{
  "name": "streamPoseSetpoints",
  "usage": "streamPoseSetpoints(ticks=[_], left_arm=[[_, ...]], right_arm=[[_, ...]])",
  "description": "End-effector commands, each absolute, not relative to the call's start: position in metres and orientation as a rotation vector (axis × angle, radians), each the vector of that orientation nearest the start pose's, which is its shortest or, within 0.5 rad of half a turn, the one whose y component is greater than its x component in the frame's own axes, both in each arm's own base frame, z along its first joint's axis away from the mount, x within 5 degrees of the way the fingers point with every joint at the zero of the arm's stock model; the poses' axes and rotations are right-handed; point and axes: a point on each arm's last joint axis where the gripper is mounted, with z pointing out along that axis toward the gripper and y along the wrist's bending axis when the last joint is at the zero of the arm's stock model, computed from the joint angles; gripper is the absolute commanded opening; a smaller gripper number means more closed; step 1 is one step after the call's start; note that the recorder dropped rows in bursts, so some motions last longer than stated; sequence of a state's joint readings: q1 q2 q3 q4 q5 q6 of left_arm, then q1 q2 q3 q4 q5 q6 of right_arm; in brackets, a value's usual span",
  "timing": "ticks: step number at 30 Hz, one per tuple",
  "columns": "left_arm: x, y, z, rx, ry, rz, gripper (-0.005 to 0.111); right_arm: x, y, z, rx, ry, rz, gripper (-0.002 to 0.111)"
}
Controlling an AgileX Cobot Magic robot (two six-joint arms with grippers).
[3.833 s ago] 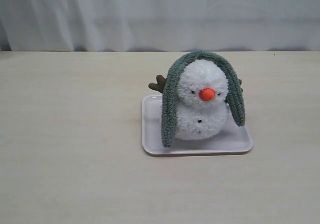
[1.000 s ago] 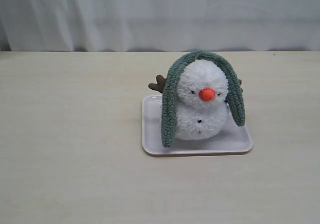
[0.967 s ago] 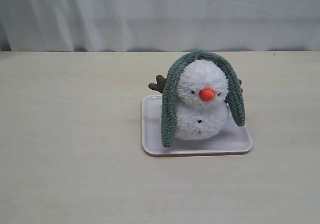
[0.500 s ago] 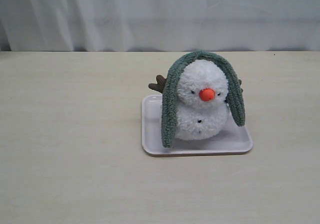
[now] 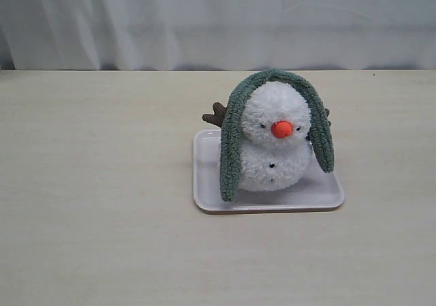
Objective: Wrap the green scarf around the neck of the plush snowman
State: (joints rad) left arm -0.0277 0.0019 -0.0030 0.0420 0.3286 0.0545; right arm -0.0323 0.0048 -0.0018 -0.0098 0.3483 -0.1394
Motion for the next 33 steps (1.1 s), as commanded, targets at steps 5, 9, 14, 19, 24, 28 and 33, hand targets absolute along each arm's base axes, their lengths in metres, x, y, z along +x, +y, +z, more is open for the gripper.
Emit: streamPoseSetpoints(ticks=[5,9,14,19,24,28,33], left_arm=[[0.054,0.000,0.185,0.093,1.794,0.054,0.000],[0.054,0.000,0.185,0.093,1.794,0.054,0.000],[0.054,0.000,0.185,0.093,1.794,0.054,0.000],[0.054,0.000,0.185,0.093,1.794,0.054,0.000],[0.054,0.000,0.185,0.093,1.794,0.054,0.000],[0.054,0.000,0.185,0.093,1.794,0.054,0.000],[0.054,0.000,0.185,0.093,1.794,0.054,0.000]], right_arm=[[0.054,-0.002,0.183,-0.106,1.822,-0.132,0.004],[0.054,-0.002,0.183,-0.106,1.822,-0.132,0.004],[0.054,-0.003,0.185,-0.149,1.794,-0.185,0.004],[0.056,-0.002,0.213,-0.108,1.482,-0.169,0.004],[0.047,-0.009,0.245,0.189,1.101,0.083,0.004],[0.040,-0.011,0.256,0.297,0.934,0.277,0.004],[0.042,-0.005,0.274,0.247,1.086,0.261,0.004]])
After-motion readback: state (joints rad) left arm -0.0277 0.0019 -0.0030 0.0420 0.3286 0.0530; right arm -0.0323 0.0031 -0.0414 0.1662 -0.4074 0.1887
